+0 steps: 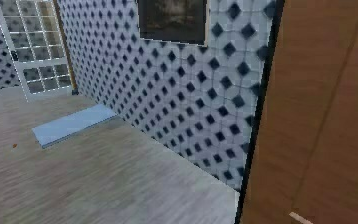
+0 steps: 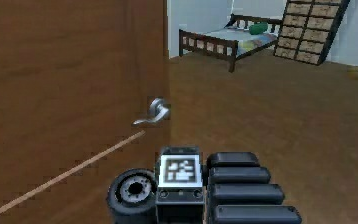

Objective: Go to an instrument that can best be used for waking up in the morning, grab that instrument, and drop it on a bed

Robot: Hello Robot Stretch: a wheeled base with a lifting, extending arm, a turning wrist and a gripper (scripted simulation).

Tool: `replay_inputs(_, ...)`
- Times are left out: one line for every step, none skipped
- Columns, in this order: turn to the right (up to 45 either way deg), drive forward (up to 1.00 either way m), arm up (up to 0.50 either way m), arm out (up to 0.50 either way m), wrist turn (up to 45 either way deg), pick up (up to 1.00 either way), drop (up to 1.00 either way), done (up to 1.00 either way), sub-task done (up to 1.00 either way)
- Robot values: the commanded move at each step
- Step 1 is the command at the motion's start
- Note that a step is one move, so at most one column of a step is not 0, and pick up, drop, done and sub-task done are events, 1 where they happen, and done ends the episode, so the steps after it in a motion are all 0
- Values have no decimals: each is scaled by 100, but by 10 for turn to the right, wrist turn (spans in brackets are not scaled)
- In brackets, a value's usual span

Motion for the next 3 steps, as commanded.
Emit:
replay_inputs(0, 20, 0, 0, 0, 0, 0, 0, 0)
replay_inputs(-450, 0, 0, 0, 0, 0, 0, 0, 0)
replay_inputs(-120, 0, 0, 0, 0, 0, 0, 0, 0)
